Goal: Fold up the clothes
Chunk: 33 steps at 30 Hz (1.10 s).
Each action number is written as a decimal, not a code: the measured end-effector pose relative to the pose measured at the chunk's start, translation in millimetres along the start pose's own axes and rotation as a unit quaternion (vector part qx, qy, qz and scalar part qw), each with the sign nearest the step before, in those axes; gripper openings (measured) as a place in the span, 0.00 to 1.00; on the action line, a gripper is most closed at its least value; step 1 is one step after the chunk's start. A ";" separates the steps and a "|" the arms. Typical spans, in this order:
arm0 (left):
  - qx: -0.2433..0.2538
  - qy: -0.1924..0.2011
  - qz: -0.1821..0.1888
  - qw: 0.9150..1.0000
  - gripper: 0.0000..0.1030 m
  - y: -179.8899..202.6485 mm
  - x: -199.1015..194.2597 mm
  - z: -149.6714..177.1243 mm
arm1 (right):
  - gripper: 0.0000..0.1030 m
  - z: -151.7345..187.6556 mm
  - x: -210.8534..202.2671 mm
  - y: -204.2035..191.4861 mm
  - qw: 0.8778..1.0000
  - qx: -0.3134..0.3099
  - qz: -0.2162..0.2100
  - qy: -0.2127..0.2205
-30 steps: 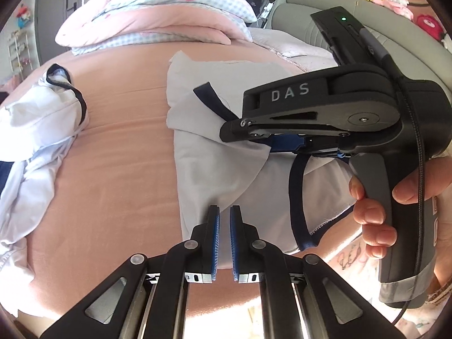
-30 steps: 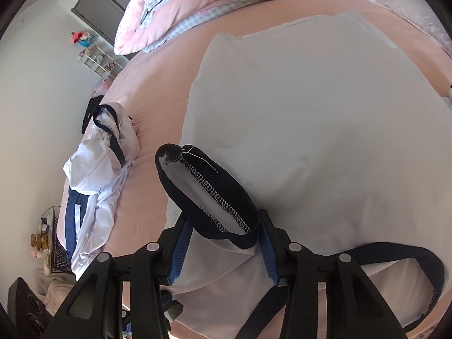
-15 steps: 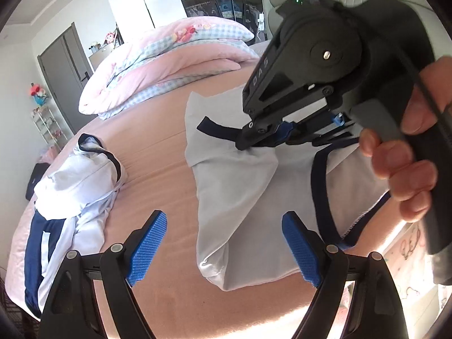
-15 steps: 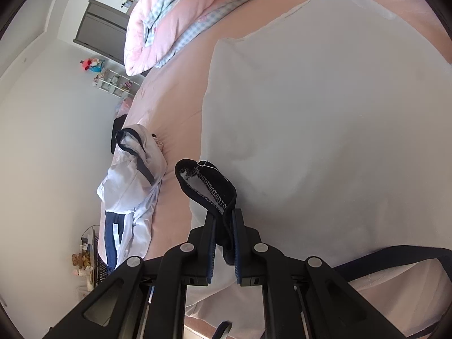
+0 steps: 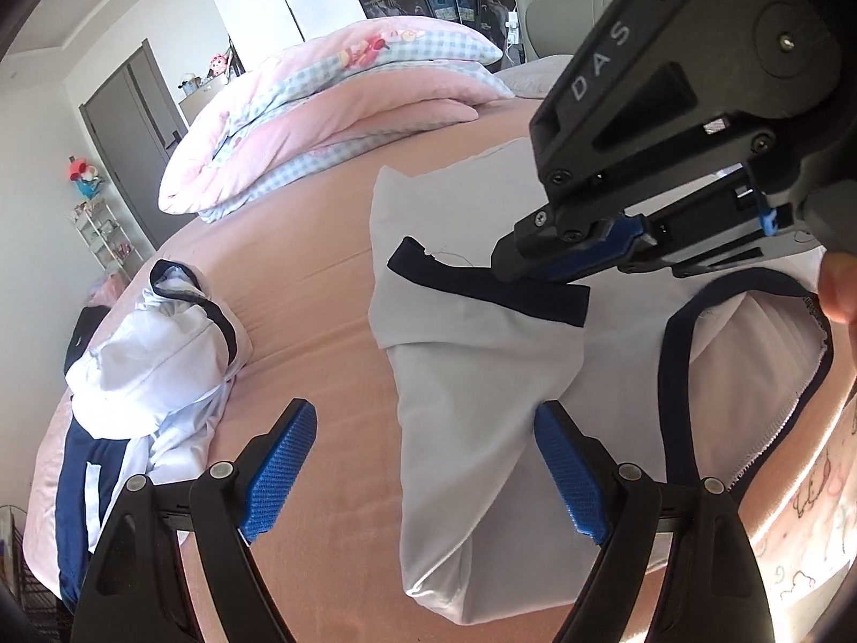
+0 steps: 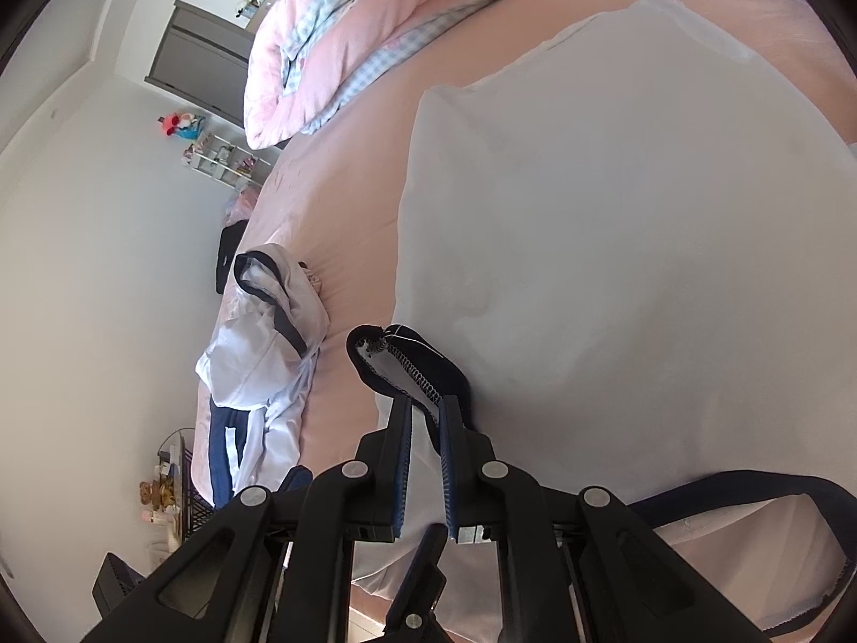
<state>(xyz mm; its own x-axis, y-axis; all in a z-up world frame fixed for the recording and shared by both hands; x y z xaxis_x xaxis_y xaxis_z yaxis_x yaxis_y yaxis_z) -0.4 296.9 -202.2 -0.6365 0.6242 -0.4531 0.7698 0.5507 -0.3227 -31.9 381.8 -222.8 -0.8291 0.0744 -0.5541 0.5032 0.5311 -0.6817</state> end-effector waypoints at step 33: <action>-0.106 0.007 0.048 0.993 0.07 -3.6 4.0 -2.9 | 0.62 37.4 24.9 0.3 0.995 0.062 -0.051 -0.056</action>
<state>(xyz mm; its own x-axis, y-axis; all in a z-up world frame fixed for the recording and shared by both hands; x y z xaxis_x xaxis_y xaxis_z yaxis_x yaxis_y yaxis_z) -5.9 299.1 -200.5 -0.5629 0.6862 -0.4608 0.8001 0.5923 -0.0952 -43.3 352.2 -254.7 -0.8482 -0.0730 -0.5247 0.4504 0.4221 -0.7868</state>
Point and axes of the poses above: each gripper's, at about its wrist camera, not at the fingertips, and x roughly the way its jaws point, y to its right, z to its underside, the point moved 5 cm from there along x, roughly the way its jaws point, and after that the axes turned 15 degrees about y, right-handed, at the moved point
